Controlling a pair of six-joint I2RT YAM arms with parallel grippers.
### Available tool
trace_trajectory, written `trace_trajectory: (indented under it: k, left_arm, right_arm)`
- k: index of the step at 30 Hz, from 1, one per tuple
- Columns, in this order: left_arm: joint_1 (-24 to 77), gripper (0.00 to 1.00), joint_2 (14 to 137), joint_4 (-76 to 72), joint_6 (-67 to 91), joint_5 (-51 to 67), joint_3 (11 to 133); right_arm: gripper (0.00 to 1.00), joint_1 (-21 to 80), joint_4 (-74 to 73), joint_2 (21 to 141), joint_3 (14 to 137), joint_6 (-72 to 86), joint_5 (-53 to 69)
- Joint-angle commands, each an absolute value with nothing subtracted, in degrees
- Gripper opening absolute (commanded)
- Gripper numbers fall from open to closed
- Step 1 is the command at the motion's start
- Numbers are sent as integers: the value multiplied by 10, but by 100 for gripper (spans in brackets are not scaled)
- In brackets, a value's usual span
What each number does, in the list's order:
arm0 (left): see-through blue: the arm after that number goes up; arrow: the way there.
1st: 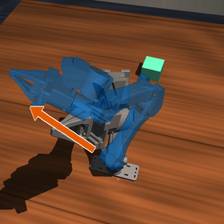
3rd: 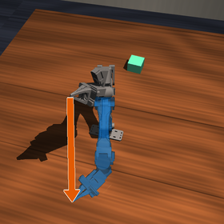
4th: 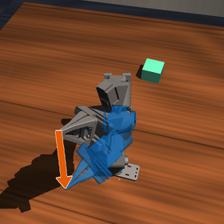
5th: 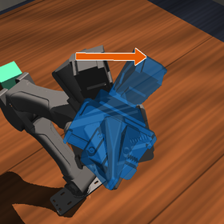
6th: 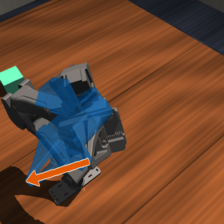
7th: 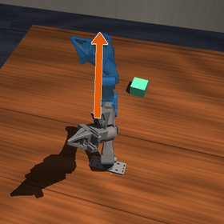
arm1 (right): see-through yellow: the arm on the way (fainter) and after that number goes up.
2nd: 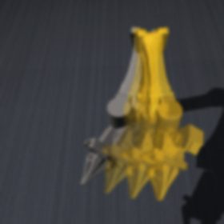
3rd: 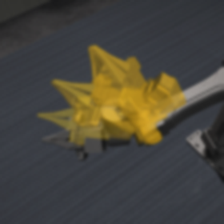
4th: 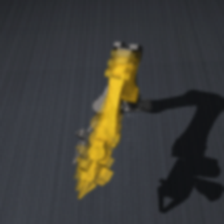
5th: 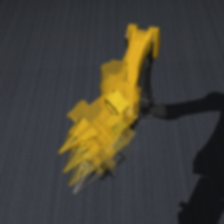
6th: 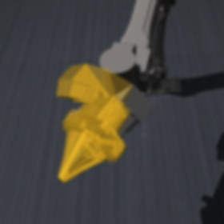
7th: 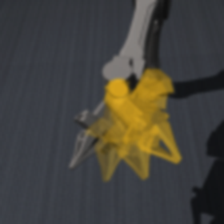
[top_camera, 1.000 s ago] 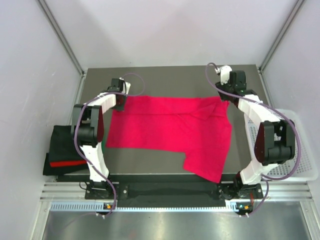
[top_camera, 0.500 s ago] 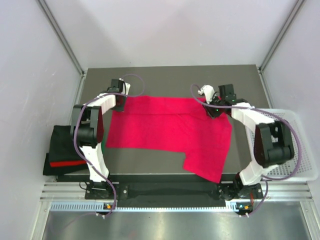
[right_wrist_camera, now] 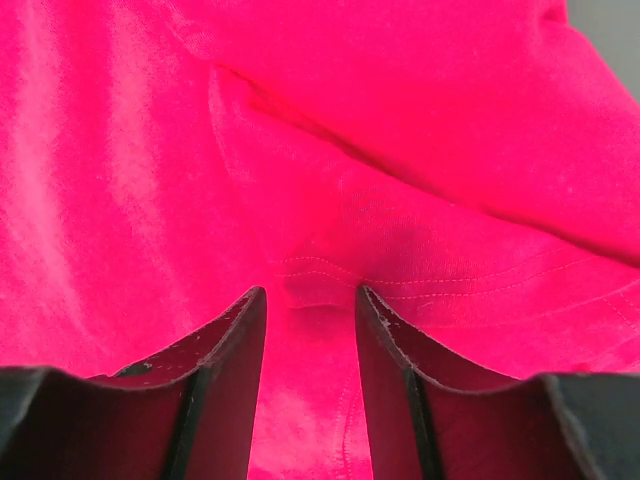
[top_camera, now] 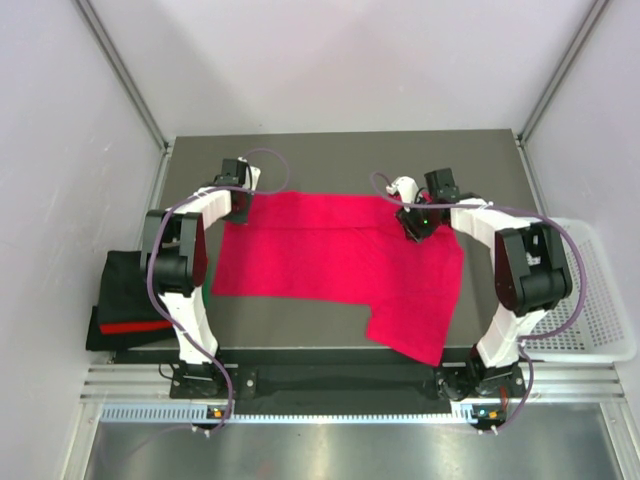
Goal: Fold and stack the t-shirts
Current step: Fold the tshirt
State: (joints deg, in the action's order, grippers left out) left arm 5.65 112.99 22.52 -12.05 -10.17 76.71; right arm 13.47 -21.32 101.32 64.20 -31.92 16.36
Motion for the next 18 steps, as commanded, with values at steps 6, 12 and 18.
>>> trace_trajectory:
  k: [6, 12, 18]
  left_arm:
    - [53, 2, 1105, 221, -114, -110, 758]
    - [53, 2, 1104, 221, -115, -111, 758]
    - [53, 2, 1105, 220, -116, -113, 757]
  right_arm:
    - [40, 145, -196, 1033, 661, -319, 156]
    - [40, 145, -199, 1040, 664, -316, 153]
    - [17, 147, -200, 1041, 665, -312, 149]
